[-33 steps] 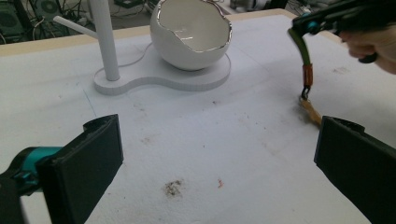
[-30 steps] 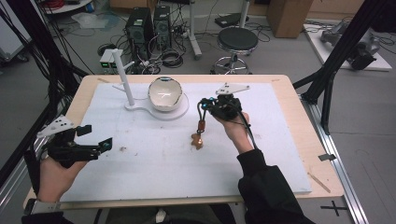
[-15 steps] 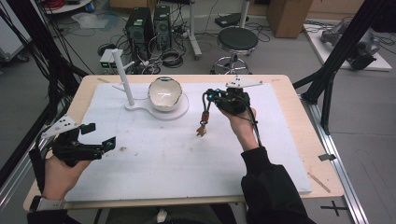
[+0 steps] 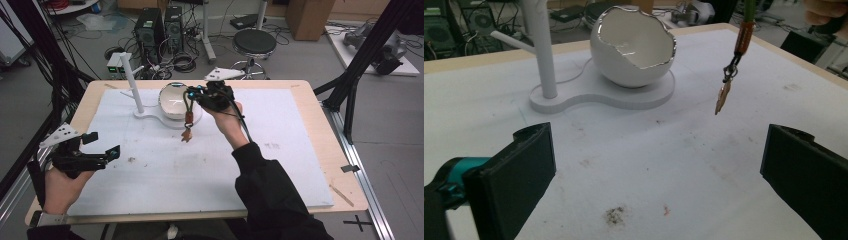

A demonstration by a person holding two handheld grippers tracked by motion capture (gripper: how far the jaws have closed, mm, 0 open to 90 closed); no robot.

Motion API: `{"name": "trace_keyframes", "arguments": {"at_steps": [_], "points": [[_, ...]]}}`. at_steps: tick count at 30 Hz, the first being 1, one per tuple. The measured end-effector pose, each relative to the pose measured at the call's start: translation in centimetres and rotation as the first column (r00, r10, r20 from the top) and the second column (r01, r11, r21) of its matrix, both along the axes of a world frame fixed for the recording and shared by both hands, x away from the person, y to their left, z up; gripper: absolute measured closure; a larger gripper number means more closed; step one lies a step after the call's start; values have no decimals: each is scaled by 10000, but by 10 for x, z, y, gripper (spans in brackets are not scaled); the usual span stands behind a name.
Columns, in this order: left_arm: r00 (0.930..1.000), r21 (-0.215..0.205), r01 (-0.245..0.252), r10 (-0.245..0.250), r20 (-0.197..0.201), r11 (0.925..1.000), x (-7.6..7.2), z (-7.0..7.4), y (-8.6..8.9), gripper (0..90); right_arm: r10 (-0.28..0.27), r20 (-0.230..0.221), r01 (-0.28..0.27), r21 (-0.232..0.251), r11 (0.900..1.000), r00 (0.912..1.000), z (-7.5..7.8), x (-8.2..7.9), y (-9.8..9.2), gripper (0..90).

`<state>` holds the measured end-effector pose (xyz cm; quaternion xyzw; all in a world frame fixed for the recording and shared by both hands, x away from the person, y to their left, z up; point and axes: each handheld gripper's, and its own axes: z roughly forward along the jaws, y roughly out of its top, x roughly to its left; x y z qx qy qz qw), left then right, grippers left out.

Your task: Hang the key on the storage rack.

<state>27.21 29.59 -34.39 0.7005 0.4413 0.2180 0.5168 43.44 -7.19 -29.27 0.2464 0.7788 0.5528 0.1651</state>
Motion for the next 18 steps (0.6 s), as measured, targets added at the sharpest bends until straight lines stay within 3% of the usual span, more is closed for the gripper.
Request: {"name": "trace_keyframes", "arguments": {"at_steps": [2, 3, 5, 6, 7, 10, 14, 18], "points": [[10000, -45, 23, -23, -22, 10000, -2, -3, 3, 17, 122, -44, -122, -152, 9998, 9999, 3, 5, 18, 851], [10000, -58, 75, -75, -13, 10000, -3, -3, 4, 17, 122, -44, -122, -152, 9998, 9999, 3, 5, 18, 851], [9998, -140, 194, -194, 59, 9997, -6, -3, 5, 17, 386, 43, -384, -382, 9985, 9992, 6, 9, 41, 851], [9998, -184, 177, -175, 73, 9997, -8, -3, 5, 17, 386, 43, -384, -382, 9985, 9992, 6, 9, 41, 851], [9998, -145, 155, -154, 81, 9998, -9, -3, 6, 17, 619, 87, -614, -541, 9966, 9980, 6, 13, 58, 850], [9999, -55, 128, -127, 104, 9999, -11, -2, 3, 17, 901, -37, -901, -746, 9931, 9959, 2, 19, 81, 851], [9999, -16, 94, -94, 64, 10000, -13, -4, 1, 17, 1087, -195, -1099, -774, 9909, 9939, 2, 25, 101, 850], [10000, 23, 31, -31, -55, 10000, -16, -7, 1, 17, 1299, -127, -1304, -621, 9895, 9914, 11, 31, 128, 851]]}}
